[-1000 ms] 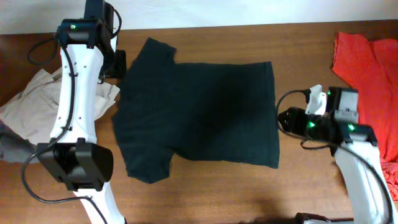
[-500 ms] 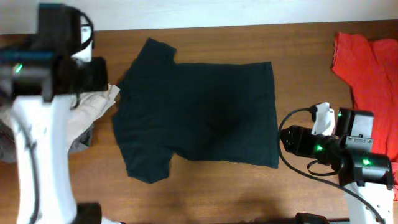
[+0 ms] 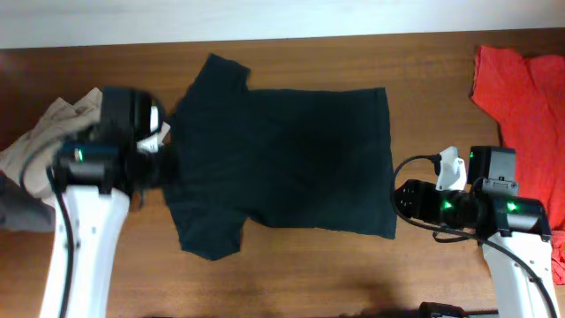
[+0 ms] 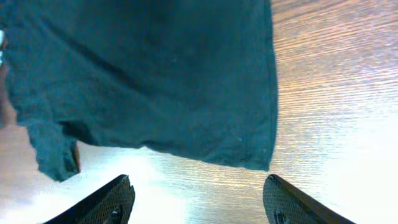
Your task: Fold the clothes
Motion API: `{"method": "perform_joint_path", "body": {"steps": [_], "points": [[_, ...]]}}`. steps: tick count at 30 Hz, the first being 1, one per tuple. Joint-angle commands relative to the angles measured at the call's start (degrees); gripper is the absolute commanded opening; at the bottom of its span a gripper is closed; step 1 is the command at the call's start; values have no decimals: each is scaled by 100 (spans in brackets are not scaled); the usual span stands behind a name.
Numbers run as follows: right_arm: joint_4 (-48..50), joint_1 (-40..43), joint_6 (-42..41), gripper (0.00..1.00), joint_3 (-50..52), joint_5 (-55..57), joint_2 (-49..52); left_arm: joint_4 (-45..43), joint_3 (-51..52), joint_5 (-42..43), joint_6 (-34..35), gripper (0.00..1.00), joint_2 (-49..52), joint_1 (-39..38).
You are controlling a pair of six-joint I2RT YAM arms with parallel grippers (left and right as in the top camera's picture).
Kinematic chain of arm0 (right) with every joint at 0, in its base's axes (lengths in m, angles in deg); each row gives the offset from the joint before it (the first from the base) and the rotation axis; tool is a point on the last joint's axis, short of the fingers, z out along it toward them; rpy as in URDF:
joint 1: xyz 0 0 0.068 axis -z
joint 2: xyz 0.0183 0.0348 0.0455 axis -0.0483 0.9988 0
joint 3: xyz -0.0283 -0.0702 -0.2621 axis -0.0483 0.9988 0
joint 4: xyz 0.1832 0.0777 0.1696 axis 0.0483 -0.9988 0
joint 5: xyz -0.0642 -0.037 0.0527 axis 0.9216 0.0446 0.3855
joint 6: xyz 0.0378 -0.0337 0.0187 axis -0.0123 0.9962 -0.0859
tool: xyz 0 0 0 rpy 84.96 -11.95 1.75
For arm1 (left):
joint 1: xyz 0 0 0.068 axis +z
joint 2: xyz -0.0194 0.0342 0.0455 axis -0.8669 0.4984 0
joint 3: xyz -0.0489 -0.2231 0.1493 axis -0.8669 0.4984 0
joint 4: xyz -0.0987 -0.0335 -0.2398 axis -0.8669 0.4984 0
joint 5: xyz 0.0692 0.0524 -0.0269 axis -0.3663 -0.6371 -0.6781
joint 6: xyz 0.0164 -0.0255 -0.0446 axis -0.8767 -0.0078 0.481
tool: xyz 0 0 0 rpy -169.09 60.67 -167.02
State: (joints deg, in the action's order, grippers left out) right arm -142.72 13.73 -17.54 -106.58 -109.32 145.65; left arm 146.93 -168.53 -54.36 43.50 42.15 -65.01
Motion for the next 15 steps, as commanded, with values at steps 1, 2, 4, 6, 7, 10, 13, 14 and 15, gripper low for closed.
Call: {"method": "perform_joint_path", "body": {"steps": [1, 2, 4, 6, 7, 10, 13, 14, 15], "points": [[-55, 26, 247, 72, -55, 269, 13, -527, 1067, 796, 267, 66, -1021, -9], [-94, 24, 361, 72, -55, 280, 13, -645, 1486, 1003, 330, 68, -1244, -9], [-114, -22, 361, 72, -55, 286, 13, -684, 1886, 1182, 391, 69, -1408, -9], [-103, -153, 356, 72, -59, 289, 13, -684, 2258, 1353, 623, 69, -1493, -9], [-103, -249, 350, 72, -63, 286, 15, -684, 2406, 1401, 791, 69, -1495, -9], [-109, -531, 120, 75, -66, 280, 28, -715, 2736, 1561, 1163, 71, -1482, -9], [-109, -780, 74, 79, -66, 286, 68, -721, 2894, 1563, 1537, 73, -1478, -9], [-109, -833, 74, 79, -66, 284, 81, -717, 2918, 1576, 1690, 76, -1478, -9], [-116, -861, 74, 80, -66, 282, 83, -695, 2940, 1639, 1766, 77, -1478, -9]]}}
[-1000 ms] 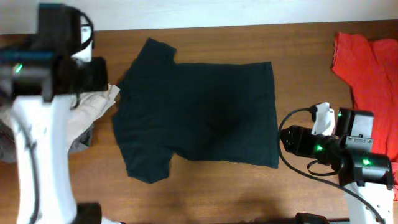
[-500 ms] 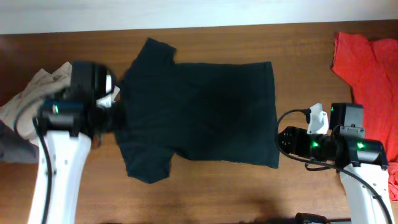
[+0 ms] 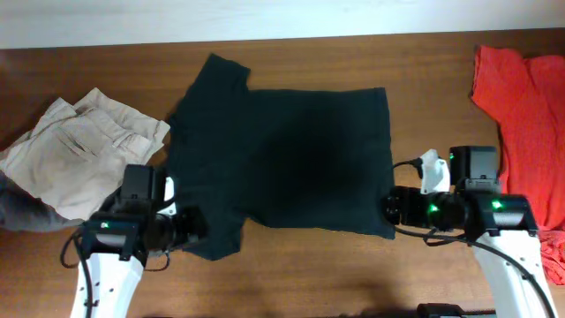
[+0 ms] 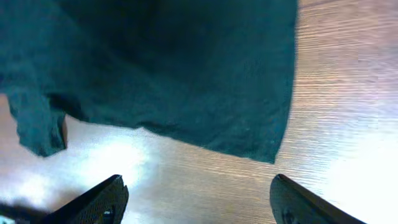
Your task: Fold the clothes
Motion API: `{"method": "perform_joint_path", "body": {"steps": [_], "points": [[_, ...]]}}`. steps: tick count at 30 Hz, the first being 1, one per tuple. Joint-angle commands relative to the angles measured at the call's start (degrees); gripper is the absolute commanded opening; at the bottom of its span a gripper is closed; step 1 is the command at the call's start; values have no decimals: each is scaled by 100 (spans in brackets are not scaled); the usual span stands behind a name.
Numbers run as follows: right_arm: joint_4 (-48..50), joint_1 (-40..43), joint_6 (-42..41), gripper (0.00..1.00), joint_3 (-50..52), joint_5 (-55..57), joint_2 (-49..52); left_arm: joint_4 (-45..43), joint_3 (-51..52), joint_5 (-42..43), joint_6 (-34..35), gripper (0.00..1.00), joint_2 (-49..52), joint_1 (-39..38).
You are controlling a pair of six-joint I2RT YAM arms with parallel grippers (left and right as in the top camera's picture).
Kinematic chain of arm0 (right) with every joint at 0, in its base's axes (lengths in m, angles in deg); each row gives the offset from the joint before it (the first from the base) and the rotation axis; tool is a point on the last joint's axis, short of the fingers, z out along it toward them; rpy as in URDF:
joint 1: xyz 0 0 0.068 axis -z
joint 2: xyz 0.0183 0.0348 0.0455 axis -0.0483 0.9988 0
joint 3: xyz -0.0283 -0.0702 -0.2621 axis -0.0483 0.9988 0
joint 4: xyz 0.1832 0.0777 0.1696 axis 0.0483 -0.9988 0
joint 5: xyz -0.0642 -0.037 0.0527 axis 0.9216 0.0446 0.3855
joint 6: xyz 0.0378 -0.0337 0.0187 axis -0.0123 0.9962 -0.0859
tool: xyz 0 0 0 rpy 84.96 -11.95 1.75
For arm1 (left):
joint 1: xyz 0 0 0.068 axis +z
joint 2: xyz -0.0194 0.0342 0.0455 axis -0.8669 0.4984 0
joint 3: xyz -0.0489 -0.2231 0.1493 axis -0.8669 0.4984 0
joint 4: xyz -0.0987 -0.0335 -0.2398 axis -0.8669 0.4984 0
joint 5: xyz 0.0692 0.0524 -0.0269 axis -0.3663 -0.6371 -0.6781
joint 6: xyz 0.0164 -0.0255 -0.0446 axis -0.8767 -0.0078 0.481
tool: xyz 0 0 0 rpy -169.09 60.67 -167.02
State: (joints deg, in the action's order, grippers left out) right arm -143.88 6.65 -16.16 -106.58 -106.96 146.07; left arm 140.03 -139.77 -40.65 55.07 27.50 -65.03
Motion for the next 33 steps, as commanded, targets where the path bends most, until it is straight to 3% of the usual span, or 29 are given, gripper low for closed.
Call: {"method": "perform_joint_path", "body": {"steps": [1, 7, 14, 23, 33], "points": [[-9, -162, -63, 82, -66, 50, 42, 20, 74, 352, 605, 77, -13, -7], [-92, -162, -63, 93, -66, 50, 42, 28, 319, 267, 601, 79, -13, -7], [-433, -162, -63, 94, -66, 48, 44, -511, 807, 492, 605, 86, -13, -7], [-385, -162, -105, 95, -66, 48, 52, -566, 872, 470, 1075, 87, 9, -7], [-278, -162, -107, 95, -66, 46, 52, -1080, 1954, 422, 1104, 87, 87, -7]]}}
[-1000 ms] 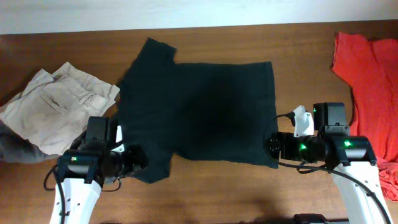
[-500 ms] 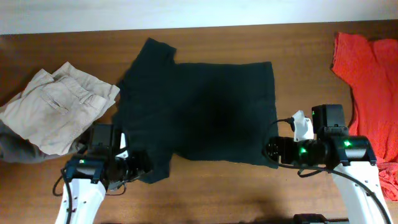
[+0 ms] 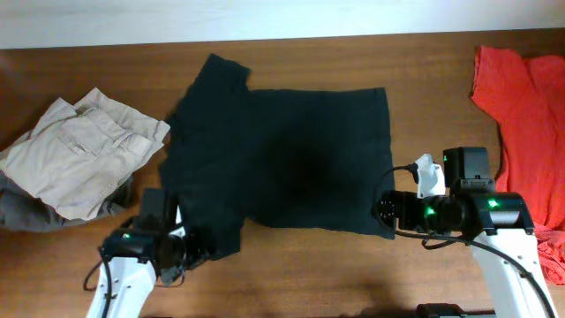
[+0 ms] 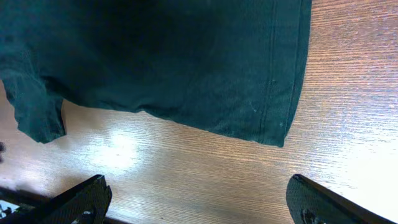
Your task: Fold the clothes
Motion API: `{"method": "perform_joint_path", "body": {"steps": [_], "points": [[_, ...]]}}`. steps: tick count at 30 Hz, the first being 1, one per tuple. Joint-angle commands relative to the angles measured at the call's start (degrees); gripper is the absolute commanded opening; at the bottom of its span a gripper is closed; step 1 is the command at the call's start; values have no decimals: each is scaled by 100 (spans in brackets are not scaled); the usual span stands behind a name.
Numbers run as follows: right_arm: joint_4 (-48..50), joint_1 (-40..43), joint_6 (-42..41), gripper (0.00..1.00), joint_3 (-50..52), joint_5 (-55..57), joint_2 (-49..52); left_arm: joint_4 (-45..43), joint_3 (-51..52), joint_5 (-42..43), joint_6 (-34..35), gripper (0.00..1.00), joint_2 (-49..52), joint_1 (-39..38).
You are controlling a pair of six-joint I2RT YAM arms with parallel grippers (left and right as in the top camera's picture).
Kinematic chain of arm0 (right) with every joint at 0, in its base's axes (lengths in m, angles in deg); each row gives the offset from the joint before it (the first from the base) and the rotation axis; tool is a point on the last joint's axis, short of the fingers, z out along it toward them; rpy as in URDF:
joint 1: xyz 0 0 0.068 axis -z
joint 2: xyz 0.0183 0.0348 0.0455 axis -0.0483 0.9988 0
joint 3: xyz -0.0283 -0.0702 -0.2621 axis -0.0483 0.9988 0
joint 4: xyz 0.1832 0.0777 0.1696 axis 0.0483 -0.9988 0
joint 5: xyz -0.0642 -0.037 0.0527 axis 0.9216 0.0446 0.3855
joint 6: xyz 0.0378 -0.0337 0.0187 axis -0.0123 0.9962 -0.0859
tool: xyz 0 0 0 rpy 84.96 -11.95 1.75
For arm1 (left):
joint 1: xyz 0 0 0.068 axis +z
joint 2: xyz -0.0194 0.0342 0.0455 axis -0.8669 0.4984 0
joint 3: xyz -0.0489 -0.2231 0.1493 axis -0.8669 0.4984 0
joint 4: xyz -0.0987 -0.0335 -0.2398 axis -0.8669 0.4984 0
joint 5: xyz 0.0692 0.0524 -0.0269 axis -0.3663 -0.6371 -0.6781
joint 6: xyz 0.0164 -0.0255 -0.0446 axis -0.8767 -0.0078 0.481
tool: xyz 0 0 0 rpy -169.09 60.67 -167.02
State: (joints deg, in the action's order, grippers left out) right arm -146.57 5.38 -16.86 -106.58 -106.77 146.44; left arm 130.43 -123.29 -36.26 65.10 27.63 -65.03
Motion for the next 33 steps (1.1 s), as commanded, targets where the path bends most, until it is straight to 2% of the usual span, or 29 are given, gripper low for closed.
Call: {"method": "perform_joint_path", "body": {"steps": [1, 10, 16, 18, 23, 24, 28, 33], "points": [[-24, -35, -37, 95, -66, 28, 15, -168, 369, -22, 96, 87, 87, -7], [-44, -35, -33, 96, -66, 31, 15, -1392, 824, -46, 94, 87, 422, -7], [-59, -35, -33, 96, -66, 31, 15, -1980, 824, 116, 120, 66, 1117, -7], [-83, -35, -33, 96, -66, 31, 15, -2100, 824, 149, 122, 52, 1353, -4], [-94, -35, -33, 96, -66, 33, 15, -2107, 763, 269, 116, 6, 1672, 11], [-94, -35, -33, 96, -66, 31, 15, -1985, 702, 308, 116, 1, 1655, 9], [-107, -35, -13, 96, -66, 35, 15, -1392, 315, 612, 116, 1, 1506, 9], [-114, -35, -13, 96, -66, 295, 15, -671, -293, 743, 109, 14, 1200, 11]]}}
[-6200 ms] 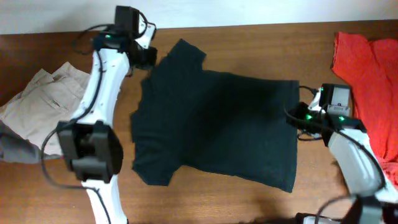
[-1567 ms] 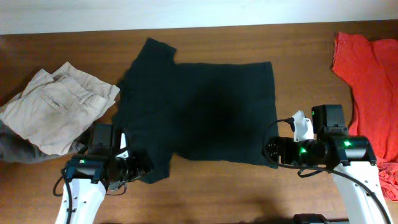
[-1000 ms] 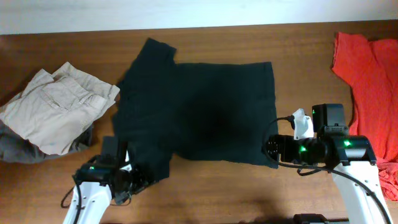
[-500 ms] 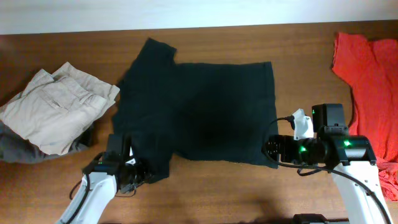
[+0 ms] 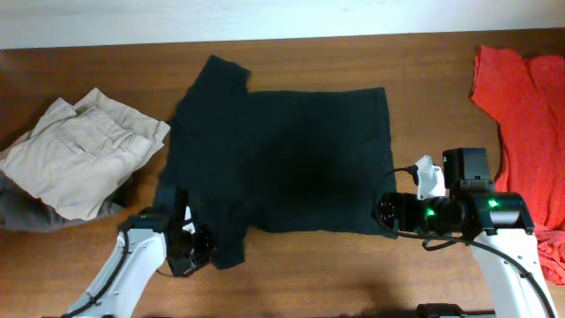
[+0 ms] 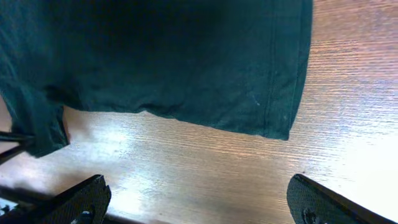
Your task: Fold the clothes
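A dark green T-shirt (image 5: pixel 282 159) lies spread flat on the wooden table (image 5: pixel 309 274), collar to the left and hem to the right. My right gripper (image 6: pixel 198 183) is open, its fingers wide apart over bare wood just short of the shirt's near hem corner (image 6: pixel 280 127). In the overhead view the right gripper (image 5: pixel 386 212) sits at that corner. My left gripper (image 5: pixel 196 247) is at the near sleeve (image 5: pixel 221 238). Its thin fingers (image 6: pixel 15 138) show beside the sleeve end in the right wrist view, too small to tell their state.
A folded beige garment (image 5: pixel 79 150) lies at the left on a grey one (image 5: pixel 22 216). A red garment (image 5: pixel 521 88) is spread at the far right edge. Bare wood runs along the near side of the table.
My left gripper has moved a little to the right, up against the near sleeve, and its fingers now show in the right wrist view. The right gripper has barely moved and stays open.
First my left arm was over the shirt's collar side by the beige pile, and my right gripper stood off the hem. Then the left was down by the near sleeve and the right closer to the hem corner. Both now sit at those two near corners.
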Motion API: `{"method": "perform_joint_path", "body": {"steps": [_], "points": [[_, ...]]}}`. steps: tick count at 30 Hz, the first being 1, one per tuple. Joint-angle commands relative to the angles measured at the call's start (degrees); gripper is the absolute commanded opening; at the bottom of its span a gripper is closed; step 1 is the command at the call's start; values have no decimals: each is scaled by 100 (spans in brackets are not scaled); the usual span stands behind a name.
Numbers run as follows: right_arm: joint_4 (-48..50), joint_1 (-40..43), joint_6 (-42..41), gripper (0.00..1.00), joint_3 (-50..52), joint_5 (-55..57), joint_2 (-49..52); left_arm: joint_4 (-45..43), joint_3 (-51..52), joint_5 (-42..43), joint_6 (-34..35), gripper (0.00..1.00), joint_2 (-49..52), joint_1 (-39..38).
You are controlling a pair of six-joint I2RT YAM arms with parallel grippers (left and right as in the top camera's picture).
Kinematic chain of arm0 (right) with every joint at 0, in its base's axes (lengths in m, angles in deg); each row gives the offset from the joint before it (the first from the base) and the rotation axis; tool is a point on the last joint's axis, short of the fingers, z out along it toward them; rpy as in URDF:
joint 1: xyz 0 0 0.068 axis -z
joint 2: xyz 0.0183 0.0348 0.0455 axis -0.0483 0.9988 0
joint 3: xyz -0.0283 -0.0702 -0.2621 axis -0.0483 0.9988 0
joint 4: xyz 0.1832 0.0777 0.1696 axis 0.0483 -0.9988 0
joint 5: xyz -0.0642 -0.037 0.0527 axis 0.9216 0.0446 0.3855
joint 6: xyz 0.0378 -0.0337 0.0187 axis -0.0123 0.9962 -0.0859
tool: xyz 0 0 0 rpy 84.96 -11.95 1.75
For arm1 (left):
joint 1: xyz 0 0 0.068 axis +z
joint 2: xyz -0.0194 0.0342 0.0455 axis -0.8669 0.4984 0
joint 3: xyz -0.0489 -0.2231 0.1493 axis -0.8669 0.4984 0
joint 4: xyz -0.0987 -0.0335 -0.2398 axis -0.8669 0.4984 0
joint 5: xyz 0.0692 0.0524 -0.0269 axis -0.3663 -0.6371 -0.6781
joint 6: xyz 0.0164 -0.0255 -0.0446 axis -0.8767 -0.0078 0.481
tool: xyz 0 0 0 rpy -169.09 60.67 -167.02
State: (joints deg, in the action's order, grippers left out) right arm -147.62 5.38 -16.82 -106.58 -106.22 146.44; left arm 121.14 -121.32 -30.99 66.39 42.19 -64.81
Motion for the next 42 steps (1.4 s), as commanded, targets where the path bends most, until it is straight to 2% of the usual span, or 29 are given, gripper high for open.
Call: {"method": "perform_joint_path", "body": {"steps": [1, 2, 4, 11, 15, 18, 20, 28, 29, 33, 42], "points": [[-13, -35, -17, 96, -66, 284, 15, 352, -588, 212, -20, 20, -291, -13], [-17, -35, -17, 96, -66, 304, 15, 450, -695, 201, -37, 29, -317, -13], [-15, -35, -17, 96, -66, 302, 15, 503, -837, 203, -144, 37, -332, -13], [-7, -35, -17, 96, -66, 302, 15, 483, -872, -164, -149, 38, -330, -11], [-9, -35, -17, 96, -66, 302, 15, 839, -872, 15, -149, 38, -330, -33], [-20, -35, -17, 96, -66, 302, 15, 1344, -824, 9, -146, 50, -330, -127], [-17, -35, -17, 96, -66, 304, 15, 1342, -728, 7, -144, 54, -330, -168], [-4, -35, -17, 96, -66, 431, 15, 970, -210, 11, -142, 53, -297, -168], [-4, -35, -17, 96, -66, 428, 15, 914, -151, 11, -98, 49, -260, -168], [-4, -35, -20, 96, -66, 431, 15, 767, -52, 9, -76, 48, -232, -168], [-7, -35, -17, 96, -66, 428, 15, 138, 256, 9, 57, 30, -50, -168]]}}
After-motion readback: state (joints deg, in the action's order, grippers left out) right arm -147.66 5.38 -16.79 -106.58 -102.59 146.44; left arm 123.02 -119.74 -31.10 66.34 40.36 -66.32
